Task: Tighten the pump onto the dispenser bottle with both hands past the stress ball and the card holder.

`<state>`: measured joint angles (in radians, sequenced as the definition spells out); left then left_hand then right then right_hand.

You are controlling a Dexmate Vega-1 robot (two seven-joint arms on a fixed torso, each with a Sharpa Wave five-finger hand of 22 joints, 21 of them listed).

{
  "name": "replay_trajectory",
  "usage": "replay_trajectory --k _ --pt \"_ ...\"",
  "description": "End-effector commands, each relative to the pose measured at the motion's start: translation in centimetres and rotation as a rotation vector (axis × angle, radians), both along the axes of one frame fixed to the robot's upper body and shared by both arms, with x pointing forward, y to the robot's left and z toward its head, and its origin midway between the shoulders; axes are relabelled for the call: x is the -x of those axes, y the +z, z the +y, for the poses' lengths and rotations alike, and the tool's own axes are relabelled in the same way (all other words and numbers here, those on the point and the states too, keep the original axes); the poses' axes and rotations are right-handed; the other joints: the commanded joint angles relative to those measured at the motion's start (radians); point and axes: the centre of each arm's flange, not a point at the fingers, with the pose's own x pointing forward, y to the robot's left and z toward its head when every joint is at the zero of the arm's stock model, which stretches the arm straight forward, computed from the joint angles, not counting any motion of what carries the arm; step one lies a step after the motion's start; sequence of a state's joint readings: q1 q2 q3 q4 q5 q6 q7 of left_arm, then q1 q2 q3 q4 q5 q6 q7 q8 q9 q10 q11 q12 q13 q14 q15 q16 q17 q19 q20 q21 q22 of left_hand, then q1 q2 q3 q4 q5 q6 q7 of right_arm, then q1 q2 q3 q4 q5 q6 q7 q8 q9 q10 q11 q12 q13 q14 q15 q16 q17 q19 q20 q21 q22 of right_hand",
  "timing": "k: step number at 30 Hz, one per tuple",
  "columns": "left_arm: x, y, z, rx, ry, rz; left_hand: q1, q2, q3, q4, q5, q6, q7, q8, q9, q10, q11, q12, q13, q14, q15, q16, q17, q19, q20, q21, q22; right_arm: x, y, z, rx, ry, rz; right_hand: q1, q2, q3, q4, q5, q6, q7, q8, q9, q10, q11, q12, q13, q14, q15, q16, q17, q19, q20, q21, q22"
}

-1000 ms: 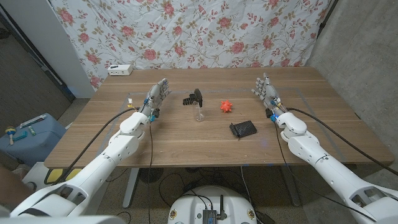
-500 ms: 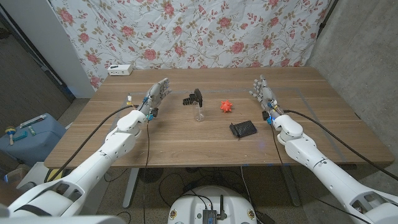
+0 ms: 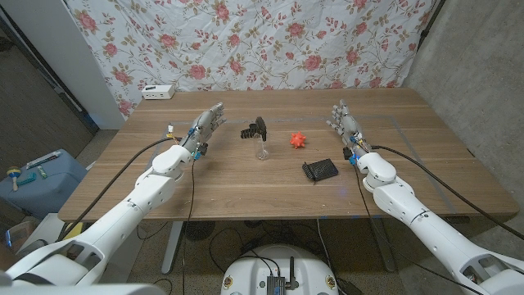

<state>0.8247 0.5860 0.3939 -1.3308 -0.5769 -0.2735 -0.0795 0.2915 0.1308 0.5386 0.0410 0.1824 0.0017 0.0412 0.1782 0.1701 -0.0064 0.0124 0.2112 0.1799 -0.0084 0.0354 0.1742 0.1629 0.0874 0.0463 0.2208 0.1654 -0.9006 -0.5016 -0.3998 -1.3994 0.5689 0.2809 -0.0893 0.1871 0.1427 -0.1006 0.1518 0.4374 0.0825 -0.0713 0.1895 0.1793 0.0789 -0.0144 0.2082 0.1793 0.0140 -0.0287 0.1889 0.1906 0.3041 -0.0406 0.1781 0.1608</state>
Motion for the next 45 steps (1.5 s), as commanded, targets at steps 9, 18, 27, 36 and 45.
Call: replay_trajectory --k 9,18,27,36,45 --pt "3.0 0.7 2.0 -0.171 -0.02 -0.035 0.029 -0.025 -0.002 -0.042 0.0 0.019 -0.004 0.01 0.004 0.019 -0.015 0.002 0.002 0.014 -0.015 0.005 0.002 0.021 -0.009 -0.013 0.003 0.0 0.3 0.8 -0.009 -0.032 -0.014 0.011 0.005 0.009 -0.003 0.004 0.021 0.0 0.008 0.002 0.019 0.001 0.0 0.005 0.009 -0.013 0.008 0.002 0.011 -0.046 0.006 0.004" --pt "4.0 0.7 1.9 -0.222 -0.03 -0.072 0.062 -0.064 -0.011 -0.096 0.0 0.037 -0.026 0.012 0.003 0.036 -0.034 0.001 0.002 0.03 -0.038 0.006 0.002 0.03 -0.024 -0.021 0.003 0.1 0.5 0.9 -0.008 -0.037 -0.02 0.014 0.007 0.011 -0.004 0.003 0.025 0.003 0.008 0.002 0.022 0.0 -0.002 0.005 0.011 -0.013 0.008 0.002 0.011 -0.046 0.006 0.004" --pt "4.4 0.5 1.4 -0.277 -0.068 -0.105 0.09 -0.117 -0.029 -0.145 0.007 0.034 -0.047 0.007 0.003 0.036 -0.057 -0.006 0.002 0.032 -0.06 0.002 0.003 0.024 -0.038 -0.031 0.003 0.5 0.5 0.5 -0.011 -0.05 -0.027 0.016 0.008 0.014 -0.006 0.002 0.026 0.003 0.007 0.002 0.026 0.0 -0.002 0.005 0.013 -0.014 0.009 0.001 0.012 -0.047 0.006 0.004" --pt "5.4 -0.4 1.3 -0.298 -0.072 -0.116 0.105 -0.145 -0.041 -0.168 0.013 0.031 -0.06 0.006 0.003 0.038 -0.064 -0.008 0.002 0.035 -0.071 0.003 0.003 0.016 -0.045 -0.036 0.003 0.6 0.7 0.2 -0.028 -0.051 -0.041 0.019 0.009 0.017 -0.007 0.001 0.027 0.003 0.007 0.001 0.028 -0.001 -0.004 0.005 0.015 -0.017 0.009 0.001 0.012 -0.047 0.006 0.004" --pt "6.2 -1.0 1.2 -0.345 -0.059 -0.123 0.154 -0.195 -0.056 -0.207 0.031 0.03 -0.064 0.01 0.003 0.045 -0.069 -0.008 0.002 0.044 -0.079 0.006 0.004 -0.009 -0.028 -0.042 0.002 0.7 0.9 0.2 -0.033 -0.056 -0.049 0.021 0.01 0.019 -0.008 0.0 0.028 0.004 0.006 0.001 0.032 0.0 -0.004 0.005 0.016 -0.016 0.009 0.001 0.013 -0.047 0.006 0.004"
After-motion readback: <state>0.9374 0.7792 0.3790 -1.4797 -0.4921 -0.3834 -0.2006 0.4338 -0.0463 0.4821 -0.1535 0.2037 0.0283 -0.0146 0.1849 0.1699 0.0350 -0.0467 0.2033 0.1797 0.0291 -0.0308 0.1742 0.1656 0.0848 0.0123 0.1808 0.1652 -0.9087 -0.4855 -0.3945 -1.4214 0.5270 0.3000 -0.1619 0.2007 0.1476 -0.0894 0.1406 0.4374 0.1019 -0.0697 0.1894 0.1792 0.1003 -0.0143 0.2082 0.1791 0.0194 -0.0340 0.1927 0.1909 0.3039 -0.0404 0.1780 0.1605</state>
